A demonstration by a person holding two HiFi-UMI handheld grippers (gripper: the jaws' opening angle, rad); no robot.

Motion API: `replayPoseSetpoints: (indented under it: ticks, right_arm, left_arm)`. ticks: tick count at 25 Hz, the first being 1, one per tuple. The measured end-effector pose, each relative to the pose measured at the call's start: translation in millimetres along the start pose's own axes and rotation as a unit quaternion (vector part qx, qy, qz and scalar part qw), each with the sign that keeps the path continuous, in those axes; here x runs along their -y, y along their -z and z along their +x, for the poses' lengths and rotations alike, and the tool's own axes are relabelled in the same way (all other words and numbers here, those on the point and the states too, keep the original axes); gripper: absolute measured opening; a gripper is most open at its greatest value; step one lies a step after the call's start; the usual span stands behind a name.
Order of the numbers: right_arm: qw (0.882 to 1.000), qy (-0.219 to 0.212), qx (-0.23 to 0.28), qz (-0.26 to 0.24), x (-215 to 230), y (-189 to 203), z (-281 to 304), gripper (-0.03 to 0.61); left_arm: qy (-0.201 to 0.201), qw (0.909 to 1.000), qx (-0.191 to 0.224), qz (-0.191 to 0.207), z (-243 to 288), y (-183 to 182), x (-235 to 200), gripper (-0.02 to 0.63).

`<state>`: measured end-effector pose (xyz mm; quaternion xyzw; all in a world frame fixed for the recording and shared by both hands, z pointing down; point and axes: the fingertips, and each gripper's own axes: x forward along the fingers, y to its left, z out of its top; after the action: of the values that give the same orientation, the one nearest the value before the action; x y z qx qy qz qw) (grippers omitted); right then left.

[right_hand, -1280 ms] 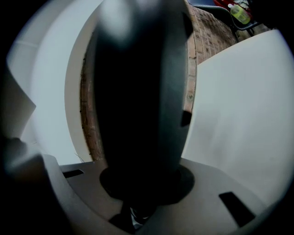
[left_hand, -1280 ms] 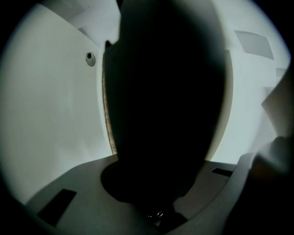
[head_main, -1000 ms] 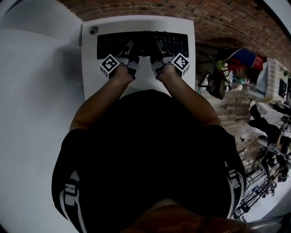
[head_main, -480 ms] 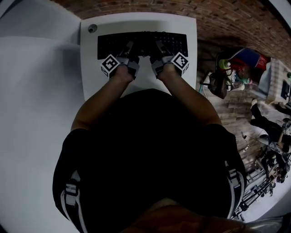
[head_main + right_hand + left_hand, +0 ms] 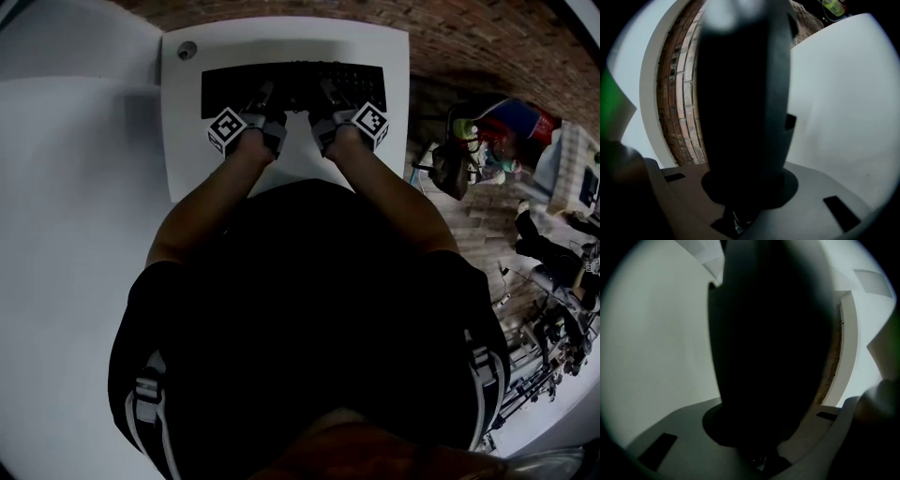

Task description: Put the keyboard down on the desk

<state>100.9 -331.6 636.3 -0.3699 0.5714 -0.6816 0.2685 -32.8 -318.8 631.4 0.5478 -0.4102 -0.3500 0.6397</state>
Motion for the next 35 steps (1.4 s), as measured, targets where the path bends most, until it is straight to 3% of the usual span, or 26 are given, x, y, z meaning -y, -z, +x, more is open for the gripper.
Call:
replayPoseSetpoints:
  ticks: [11, 35]
  right_arm:
    - [0.999, 0.012, -0.025, -0.033, 23, -2, 23, 0.103]
    - [0.998, 0.046, -0.036, -0.017, 73, 3, 45, 0.103]
  left_arm:
    - [-0.016, 0.9996, 0.02, -0.013, 6, -13, -26, 0.087]
    - [-0.051, 0.9979, 0.028, -0.028, 12, -30, -78, 0.086]
